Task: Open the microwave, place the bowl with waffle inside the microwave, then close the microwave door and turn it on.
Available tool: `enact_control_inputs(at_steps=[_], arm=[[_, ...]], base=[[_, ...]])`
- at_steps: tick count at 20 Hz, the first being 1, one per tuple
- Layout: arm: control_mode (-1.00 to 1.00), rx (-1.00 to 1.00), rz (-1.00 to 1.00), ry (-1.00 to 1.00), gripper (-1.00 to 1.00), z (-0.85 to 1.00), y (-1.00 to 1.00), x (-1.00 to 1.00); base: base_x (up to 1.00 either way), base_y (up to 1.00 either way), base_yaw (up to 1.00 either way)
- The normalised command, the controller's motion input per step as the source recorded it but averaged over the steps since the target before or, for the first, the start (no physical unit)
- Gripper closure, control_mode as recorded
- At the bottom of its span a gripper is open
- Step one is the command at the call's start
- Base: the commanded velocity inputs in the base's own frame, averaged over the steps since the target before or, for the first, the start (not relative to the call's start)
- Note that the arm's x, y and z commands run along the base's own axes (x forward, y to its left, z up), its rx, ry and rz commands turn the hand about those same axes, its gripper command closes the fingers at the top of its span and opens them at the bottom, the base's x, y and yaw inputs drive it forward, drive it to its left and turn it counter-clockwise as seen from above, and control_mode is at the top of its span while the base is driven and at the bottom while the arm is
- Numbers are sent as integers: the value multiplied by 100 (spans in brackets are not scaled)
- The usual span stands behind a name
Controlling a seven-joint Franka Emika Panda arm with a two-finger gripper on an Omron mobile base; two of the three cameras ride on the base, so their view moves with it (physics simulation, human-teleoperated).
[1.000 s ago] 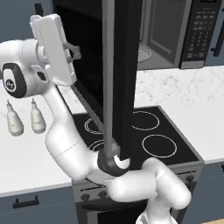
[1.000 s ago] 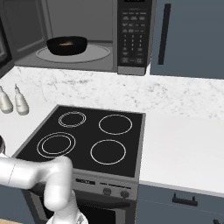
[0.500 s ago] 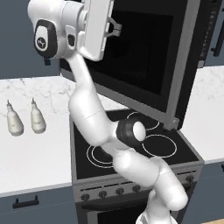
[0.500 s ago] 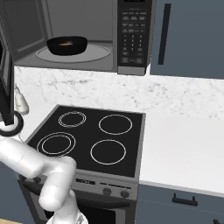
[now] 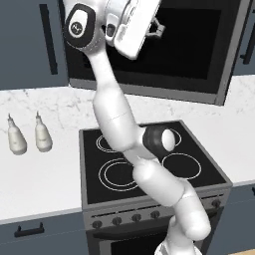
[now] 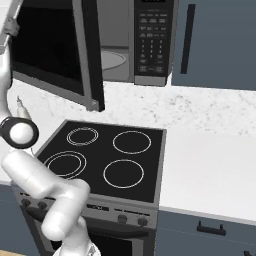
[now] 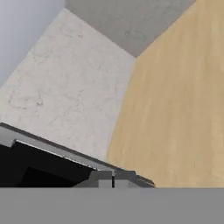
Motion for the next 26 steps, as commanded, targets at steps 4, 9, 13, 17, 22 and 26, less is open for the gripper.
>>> enact_control_inputs(at_steps=[4,9,13,17,22,26], arm=[[-100,0,50,34,100,-96,-65,88],[-100,0,72,26,100,-100,-18,94],[-100,0,85,1,100,-100,-7,96],[-100,0,87,0,100,-100,-1,91],[-100,0,89,2,100,-100,-7,70],[-100,-4,94,3,100,-100,-16,-43]], base=[[0,0,0],[0,0,0],[0,0,0],[0,0,0],[0,0,0],[0,0,0]])
